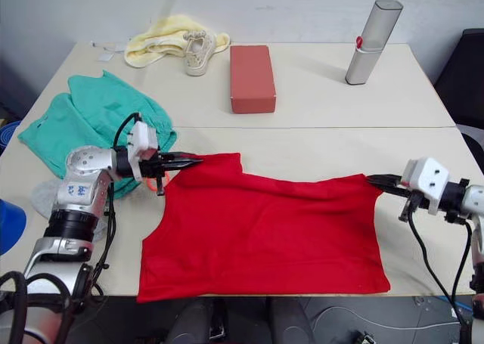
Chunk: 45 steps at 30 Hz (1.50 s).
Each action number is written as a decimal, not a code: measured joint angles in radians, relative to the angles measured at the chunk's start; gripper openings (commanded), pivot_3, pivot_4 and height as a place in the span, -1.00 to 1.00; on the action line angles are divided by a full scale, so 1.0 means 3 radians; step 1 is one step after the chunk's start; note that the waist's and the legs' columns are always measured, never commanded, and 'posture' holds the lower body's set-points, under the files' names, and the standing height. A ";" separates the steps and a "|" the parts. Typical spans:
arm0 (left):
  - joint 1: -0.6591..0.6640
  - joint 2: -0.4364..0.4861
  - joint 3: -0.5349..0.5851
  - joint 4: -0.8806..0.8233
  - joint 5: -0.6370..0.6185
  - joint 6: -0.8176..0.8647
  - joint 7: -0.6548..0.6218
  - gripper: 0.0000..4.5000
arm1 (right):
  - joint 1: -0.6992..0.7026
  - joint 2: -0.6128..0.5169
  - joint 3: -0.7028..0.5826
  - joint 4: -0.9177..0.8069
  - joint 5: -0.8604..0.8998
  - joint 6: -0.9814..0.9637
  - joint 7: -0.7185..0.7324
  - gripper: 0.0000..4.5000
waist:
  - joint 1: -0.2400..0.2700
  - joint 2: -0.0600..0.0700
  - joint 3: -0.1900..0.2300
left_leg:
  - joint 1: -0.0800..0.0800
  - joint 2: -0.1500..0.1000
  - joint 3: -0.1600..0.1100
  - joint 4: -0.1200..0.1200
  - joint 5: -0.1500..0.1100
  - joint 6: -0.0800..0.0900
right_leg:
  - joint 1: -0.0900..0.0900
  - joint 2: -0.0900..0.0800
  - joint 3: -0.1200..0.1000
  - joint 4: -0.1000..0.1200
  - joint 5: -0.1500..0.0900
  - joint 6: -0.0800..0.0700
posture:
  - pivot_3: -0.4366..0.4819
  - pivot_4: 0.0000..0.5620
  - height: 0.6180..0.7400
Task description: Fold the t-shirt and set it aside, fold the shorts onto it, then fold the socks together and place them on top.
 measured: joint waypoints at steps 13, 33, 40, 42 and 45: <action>0.0527 0.0147 0.0061 -0.0256 0.0005 -0.0741 0.0030 -0.99 | 0.0397 0.0005 -0.0061 0.0217 -0.0158 -0.1254 -0.0192 -1.00 | -0.0008 0.0001 0.0000 | 0.0008 0.0002 -0.0001 -0.0001 0.0000 0.0001 | 0.0007 0.0000 0.0007 -0.0001 0.0000 -0.0001 | -0.05 -0.47 1.00; 0.1176 0.0462 -0.0060 -0.0523 -0.0017 -0.0950 -0.0075 0.10 | 0.1213 -0.0019 0.0271 -0.0210 -0.0285 -0.1409 -0.0730 0.19 | -0.0001 0.0001 0.0000 | 0.0053 0.0006 -0.0008 -0.0017 -0.0008 0.0003 | 0.0065 -0.0003 0.0014 -0.0024 -0.0005 -0.0009 | -0.05 -0.47 1.00; 0.1259 0.0898 0.0050 -0.1265 -0.0589 0.0297 -0.0226 0.37 | 0.2155 -0.0625 -0.0338 -0.1384 0.1098 0.0757 -0.0213 0.46 | 0.0012 -0.0001 -0.0002 | 0.0053 0.0010 -0.0019 -0.0021 -0.0012 0.0003 | 0.0071 -0.0003 0.0008 -0.0029 -0.0005 -0.0010 | -0.05 -0.47 1.00; 0.1218 0.0933 0.0061 -0.1423 -0.0703 0.0602 -0.0236 0.45 | 0.2163 -0.0674 -0.0527 -0.1491 0.1193 0.1056 -0.0141 0.47 | 0.0010 -0.0004 -0.0003 | 0.0053 0.0010 -0.0021 -0.0022 -0.0013 0.0002 | 0.0072 -0.0001 0.0006 -0.0031 -0.0006 -0.0011 | -0.05 -0.47 1.00; 0.1135 0.0919 0.0006 -0.1477 -0.0711 0.0905 -0.0185 0.74 | 0.1983 -0.0668 -0.0519 -0.1500 0.1128 0.1262 -0.0146 0.48 | 0.0011 -0.0003 -0.0003 | 0.0051 0.0008 -0.0020 -0.0021 -0.0013 0.0001 | 0.0068 0.0001 0.0006 -0.0032 -0.0006 -0.0011 | -0.05 -0.47 1.00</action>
